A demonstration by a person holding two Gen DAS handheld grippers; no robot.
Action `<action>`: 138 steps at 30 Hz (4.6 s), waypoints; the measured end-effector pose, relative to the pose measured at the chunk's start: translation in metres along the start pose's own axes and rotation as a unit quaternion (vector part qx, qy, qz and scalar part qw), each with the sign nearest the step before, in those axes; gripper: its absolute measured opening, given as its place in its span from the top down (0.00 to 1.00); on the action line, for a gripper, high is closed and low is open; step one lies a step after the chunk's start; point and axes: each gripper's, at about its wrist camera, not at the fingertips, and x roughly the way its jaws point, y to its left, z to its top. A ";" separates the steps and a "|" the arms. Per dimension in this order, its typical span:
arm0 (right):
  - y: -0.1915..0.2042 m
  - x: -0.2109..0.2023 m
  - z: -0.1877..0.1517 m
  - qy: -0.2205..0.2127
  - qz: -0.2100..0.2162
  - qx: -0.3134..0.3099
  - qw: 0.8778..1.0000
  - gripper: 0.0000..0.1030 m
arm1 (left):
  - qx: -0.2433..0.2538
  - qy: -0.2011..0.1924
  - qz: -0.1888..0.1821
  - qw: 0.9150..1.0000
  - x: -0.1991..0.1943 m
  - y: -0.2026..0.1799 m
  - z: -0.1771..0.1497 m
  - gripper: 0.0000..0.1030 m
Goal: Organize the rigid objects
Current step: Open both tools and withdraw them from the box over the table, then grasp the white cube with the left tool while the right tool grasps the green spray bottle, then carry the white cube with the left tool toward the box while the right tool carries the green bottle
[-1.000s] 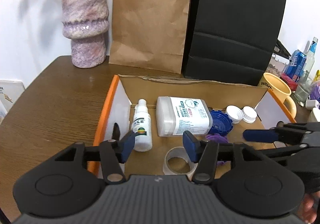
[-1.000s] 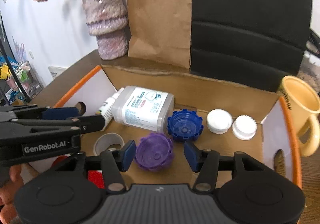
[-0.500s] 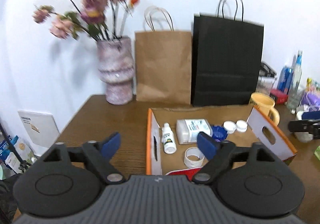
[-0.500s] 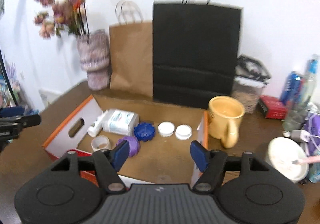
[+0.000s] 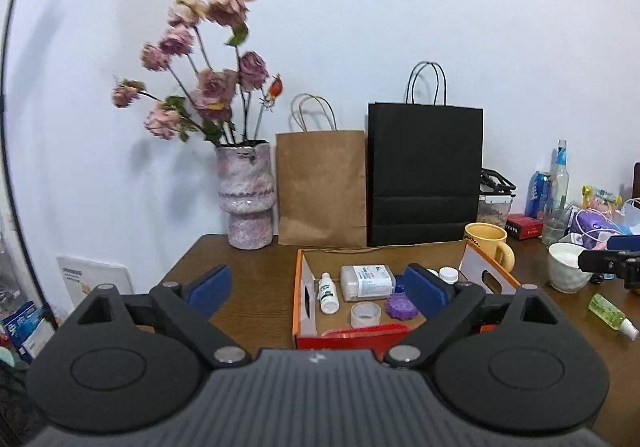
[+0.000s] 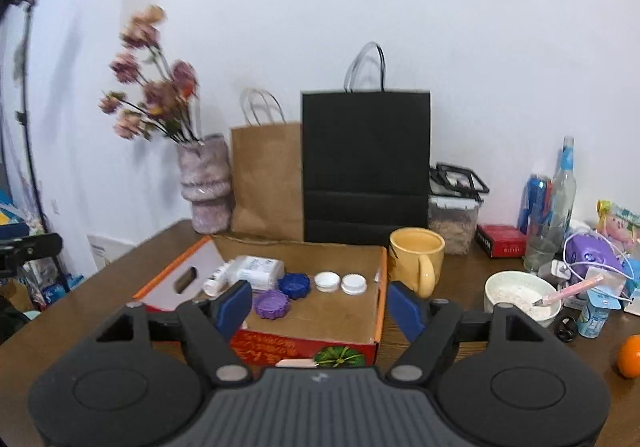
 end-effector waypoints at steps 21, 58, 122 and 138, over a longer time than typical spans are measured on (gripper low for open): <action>0.041 -0.190 -0.160 -0.064 0.039 0.009 0.997 0.14 | 0.030 -0.053 -0.059 0.996 -0.193 -0.052 -0.153 0.00; -0.192 0.065 -0.121 0.086 -0.149 0.058 0.983 0.21 | -0.065 0.139 0.033 0.988 0.157 -0.220 -0.107 0.28; 0.056 -0.218 -0.153 -0.144 0.029 0.042 0.988 0.71 | -0.067 -0.034 0.070 0.995 -0.190 -0.063 -0.136 0.59; 0.054 -0.177 -0.118 -0.143 0.036 0.029 0.989 0.71 | -0.084 -0.041 0.064 0.994 -0.157 -0.062 -0.112 0.59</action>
